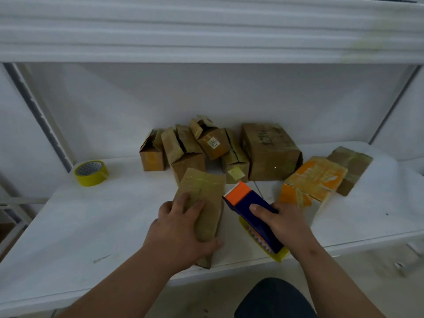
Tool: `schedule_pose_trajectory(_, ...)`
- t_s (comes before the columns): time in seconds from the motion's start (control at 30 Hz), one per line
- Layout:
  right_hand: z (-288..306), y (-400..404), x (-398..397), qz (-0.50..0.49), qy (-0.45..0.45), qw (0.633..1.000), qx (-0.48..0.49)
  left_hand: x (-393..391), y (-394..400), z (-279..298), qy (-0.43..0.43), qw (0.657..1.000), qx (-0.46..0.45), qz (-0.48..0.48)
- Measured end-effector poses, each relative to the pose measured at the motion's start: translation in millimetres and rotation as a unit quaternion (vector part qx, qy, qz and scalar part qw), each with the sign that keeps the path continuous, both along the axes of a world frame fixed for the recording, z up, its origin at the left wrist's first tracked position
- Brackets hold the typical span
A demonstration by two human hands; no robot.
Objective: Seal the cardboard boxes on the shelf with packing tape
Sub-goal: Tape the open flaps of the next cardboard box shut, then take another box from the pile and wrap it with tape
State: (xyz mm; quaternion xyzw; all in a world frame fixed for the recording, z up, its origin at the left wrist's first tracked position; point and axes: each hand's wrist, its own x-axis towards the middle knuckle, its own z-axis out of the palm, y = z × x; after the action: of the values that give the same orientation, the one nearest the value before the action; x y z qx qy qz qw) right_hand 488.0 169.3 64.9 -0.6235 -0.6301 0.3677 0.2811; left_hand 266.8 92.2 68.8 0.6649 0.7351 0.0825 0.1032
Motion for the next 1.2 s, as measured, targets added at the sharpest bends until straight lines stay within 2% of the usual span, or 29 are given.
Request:
schedule_pose_trajectory(0.13, 0.2, 12.0, 24.3, -0.046, 0.026, 0.999, -0.005, 23.7, 25.4, -0.5, 0.040, 0.997, -0.032, -0.055)
schedule_pose_trajectory(0.33, -2.0, 29.5, 59.8, -0.116, 0.044, 0.992, 0.017, 52.4, 62.0, 2.1, -0.016, 0.980, -0.129, -0.152)
schedule_pose_trajectory(0.63, -3.2, 54.2, 117.2, -0.172, -0.014, 0.983, 0.057, 121.3, 113.1, -10.2, -0.050, 0.968, -0.054, -0.241)
schedule_pose_trajectory(0.87, -1.2, 79.1, 156.0, -0.229, -0.003, 0.969, 0.095, 174.8, 161.0, -20.0, -0.048, 0.958, -0.019, -0.283)
schedule_pose_trajectory(1.1, 10.5, 94.5, 175.3, -0.281, 0.038, 0.947, 0.154, 215.8, 217.9, -36.7, -0.036, 0.953, 0.056, -0.296)
schedule_pose_trajectory(1.2, 13.5, 104.0, 178.7, -0.287, 0.017, 0.943, 0.166, 215.9, 227.5, -30.1, -0.094, 0.957, 0.059, -0.267)
